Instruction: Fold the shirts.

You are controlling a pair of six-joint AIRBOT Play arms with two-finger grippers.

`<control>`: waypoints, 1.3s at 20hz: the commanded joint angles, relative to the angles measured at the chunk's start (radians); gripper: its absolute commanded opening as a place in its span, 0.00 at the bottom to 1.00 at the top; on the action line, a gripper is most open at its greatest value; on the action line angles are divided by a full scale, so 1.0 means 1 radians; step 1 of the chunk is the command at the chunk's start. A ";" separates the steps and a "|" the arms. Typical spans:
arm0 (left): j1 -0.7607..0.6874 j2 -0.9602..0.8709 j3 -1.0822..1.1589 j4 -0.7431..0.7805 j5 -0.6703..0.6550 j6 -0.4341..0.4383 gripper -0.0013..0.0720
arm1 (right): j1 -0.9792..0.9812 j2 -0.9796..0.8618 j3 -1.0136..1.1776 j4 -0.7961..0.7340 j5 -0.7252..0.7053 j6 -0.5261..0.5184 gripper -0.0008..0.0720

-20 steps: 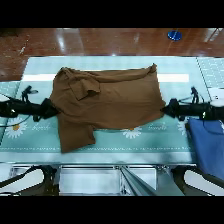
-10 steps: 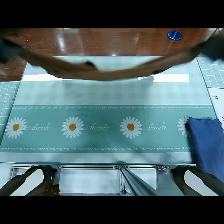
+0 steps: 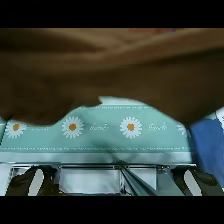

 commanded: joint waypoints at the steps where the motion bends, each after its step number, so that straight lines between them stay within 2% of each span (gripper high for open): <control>1: -0.126 0.118 0.016 0.307 -0.002 -0.048 0.05 | 0.001 0.083 0.014 -0.152 0.116 0.066 0.04; 3: -0.202 0.125 0.017 0.487 -0.087 -0.094 0.05 | 0.005 0.083 0.012 -0.195 0.192 0.083 0.04; 5: -0.232 0.106 0.005 0.651 -0.246 -0.119 0.05 | 0.009 0.082 -0.026 -0.190 0.224 0.087 0.04; 6: -0.232 0.097 -0.023 0.669 -0.290 -0.134 0.05 | 0.008 0.082 -0.068 -0.185 0.228 0.095 0.04; 10: -0.231 0.018 -0.253 0.559 -0.262 -0.142 0.05 | 0.009 0.038 -0.341 -0.079 0.214 0.082 0.04; 13: -0.231 -0.106 -0.439 0.516 -0.095 -0.177 0.05 | 0.009 -0.077 -0.544 0.039 0.065 0.003 0.04; 15: -0.231 -0.243 -0.496 0.468 0.002 -0.191 0.05 | 0.009 -0.201 -0.598 0.108 -0.026 -0.048 0.04; 18: -0.231 -0.502 -0.481 0.341 0.128 -0.187 0.05 | 0.009 -0.448 -0.598 0.236 -0.160 -0.126 0.04; 21: -0.231 -0.762 -0.375 0.228 0.152 -0.182 0.05 | 0.009 -0.698 -0.579 0.336 -0.268 -0.179 0.04; 24: -0.231 -1.001 -0.190 0.192 0.153 -0.190 0.05 | 0.009 -0.933 -0.427 0.336 -0.283 -0.163 0.04; 26: -0.232 -1.113 -0.084 0.120 0.143 -0.196 0.05 | 0.009 -1.053 -0.307 0.336 -0.253 -0.102 0.04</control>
